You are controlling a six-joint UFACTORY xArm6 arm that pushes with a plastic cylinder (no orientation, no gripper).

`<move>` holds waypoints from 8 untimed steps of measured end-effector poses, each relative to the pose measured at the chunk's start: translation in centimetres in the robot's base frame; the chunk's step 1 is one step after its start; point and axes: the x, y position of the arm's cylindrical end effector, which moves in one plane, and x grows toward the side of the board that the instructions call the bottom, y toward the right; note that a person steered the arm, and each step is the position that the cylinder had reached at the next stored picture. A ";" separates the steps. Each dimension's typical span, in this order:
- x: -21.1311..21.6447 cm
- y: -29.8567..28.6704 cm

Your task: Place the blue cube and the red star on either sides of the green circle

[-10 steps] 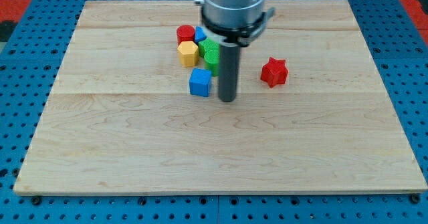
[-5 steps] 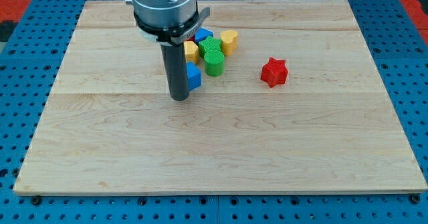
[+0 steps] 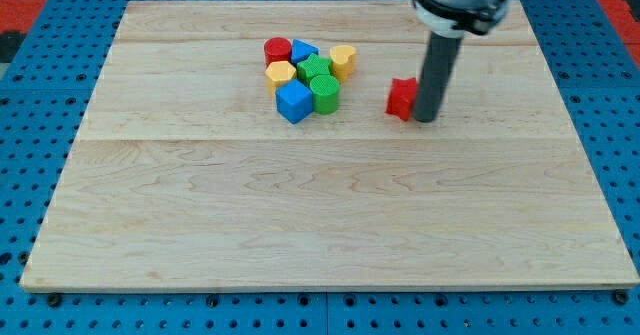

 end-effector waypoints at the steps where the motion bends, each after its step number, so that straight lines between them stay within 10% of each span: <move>1: -0.3 -3.1; 3: -4.1 6.9; 8: -4.0 -5.4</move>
